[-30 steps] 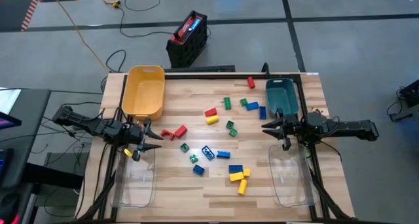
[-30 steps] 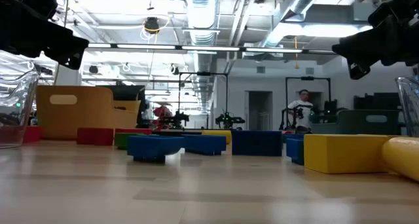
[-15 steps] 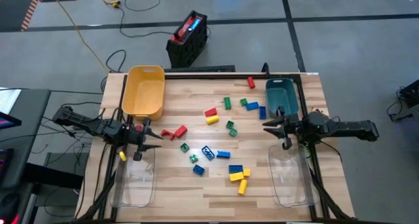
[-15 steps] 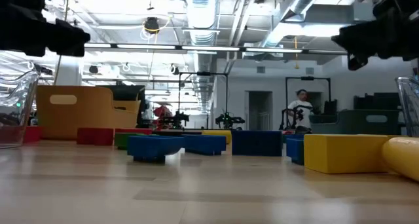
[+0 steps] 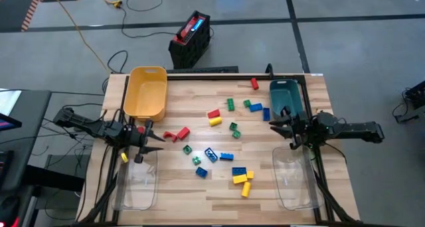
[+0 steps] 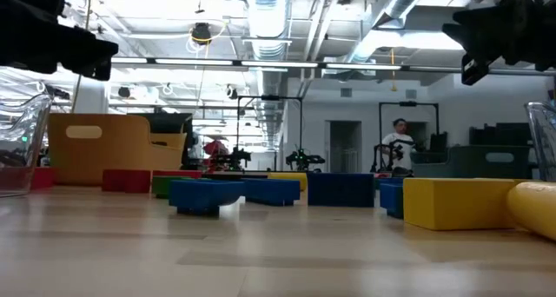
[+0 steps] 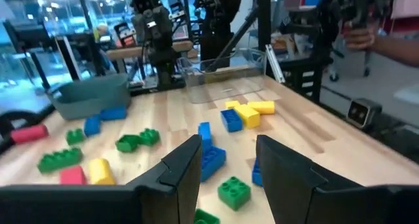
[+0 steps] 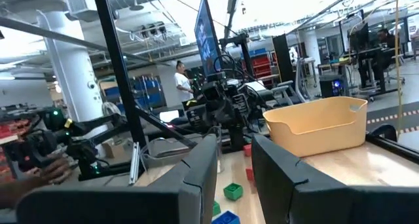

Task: Sort blocks
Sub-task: Put the blue game piece into the blue bin

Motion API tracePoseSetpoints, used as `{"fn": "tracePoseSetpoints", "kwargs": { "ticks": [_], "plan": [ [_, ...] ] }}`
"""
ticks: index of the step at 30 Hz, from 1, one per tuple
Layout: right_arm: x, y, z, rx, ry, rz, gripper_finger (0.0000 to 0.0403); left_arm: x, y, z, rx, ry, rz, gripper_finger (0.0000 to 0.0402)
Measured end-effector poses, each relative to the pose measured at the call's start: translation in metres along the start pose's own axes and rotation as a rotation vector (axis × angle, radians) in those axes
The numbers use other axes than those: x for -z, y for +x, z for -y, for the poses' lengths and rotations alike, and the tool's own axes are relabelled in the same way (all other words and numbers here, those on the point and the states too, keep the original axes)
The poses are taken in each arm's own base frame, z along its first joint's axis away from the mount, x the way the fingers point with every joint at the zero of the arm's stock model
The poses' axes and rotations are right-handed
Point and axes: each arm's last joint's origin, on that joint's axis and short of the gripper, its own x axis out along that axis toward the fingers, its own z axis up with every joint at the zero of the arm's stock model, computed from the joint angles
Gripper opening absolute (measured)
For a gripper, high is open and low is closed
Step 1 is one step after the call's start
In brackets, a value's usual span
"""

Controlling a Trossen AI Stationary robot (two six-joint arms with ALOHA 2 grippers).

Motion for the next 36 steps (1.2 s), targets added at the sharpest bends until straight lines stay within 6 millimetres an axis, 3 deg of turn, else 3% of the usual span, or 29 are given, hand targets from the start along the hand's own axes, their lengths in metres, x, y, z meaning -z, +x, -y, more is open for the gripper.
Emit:
{"fn": "tracePoseSetpoints", "kwargs": {
  "ticks": [8,12,17,22,27,36],
  "plan": [
    [-0.001,0.0,0.003,0.08,0.001,0.017,0.0112,0.0,0.0,0.0,0.006,-0.214,-0.002,0.0139],
    [0.0,0.001,0.003,0.086,-0.015,0.014,0.0112,0.0,0.0,0.0,0.002,-0.187,-0.003,0.0139],
    [0.001,0.002,0.005,0.117,0.093,0.009,0.0112,-0.001,0.0,0.0,-0.008,-0.152,0.001,0.0139],
    [0.003,0.008,0.006,0.15,0.078,-0.045,0.0112,-0.005,-0.001,-0.005,-0.161,-0.142,0.047,0.0139],
    [-0.016,0.028,0.002,0.176,-0.016,-0.115,0.0112,-0.008,-0.001,-0.008,-0.247,-0.17,0.049,0.014],
    [-0.038,0.091,-0.003,0.204,-0.125,-0.319,0.0112,-0.003,-0.002,-0.01,-0.323,-0.149,-0.002,0.014]
  ]
}}
